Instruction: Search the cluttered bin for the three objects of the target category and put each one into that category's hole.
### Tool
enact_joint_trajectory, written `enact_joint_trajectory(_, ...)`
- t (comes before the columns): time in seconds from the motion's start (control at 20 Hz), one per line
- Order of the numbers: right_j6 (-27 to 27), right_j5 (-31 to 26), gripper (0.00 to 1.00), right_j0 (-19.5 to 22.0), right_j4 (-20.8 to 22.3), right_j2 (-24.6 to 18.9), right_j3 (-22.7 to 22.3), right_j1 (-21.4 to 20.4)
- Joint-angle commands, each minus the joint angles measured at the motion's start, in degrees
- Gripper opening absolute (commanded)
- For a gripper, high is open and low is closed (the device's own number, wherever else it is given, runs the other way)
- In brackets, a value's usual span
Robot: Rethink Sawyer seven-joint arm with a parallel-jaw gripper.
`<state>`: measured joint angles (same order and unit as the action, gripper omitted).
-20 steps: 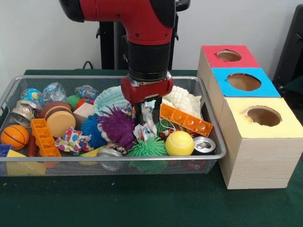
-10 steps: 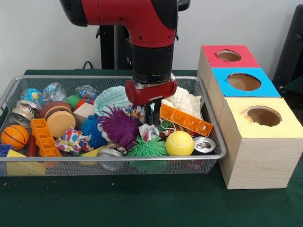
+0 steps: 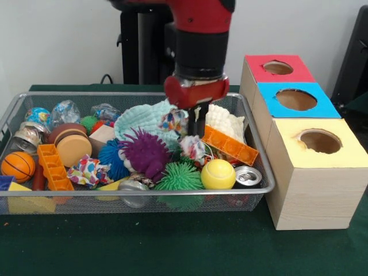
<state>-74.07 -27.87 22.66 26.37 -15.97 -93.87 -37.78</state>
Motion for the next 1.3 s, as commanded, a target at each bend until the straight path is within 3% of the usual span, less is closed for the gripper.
enact_joint_trajectory(0.05, -1.3, -13.7, 0.00, -5.6, -0.4, 0.5, -1.0, -9.4)
enact_joint_trajectory(0.5, -1.7, -11.3, 0.00, -5.7, 1.3, 0.8, -3.4, -10.2)
enact_joint_trajectory(0.85, 0.9, -10.6, 0.00, -4.5, 2.7, -0.2, -2.9, -8.3)
enact_joint_trajectory(1.05, -6.2, -9.7, 0.00, -8.4, 4.1, 4.0, -2.5, -8.5)
enact_joint_trajectory(1.3, -10.4, -8.2, 0.00, -12.9, 4.7, 7.3, -3.7, -9.2)
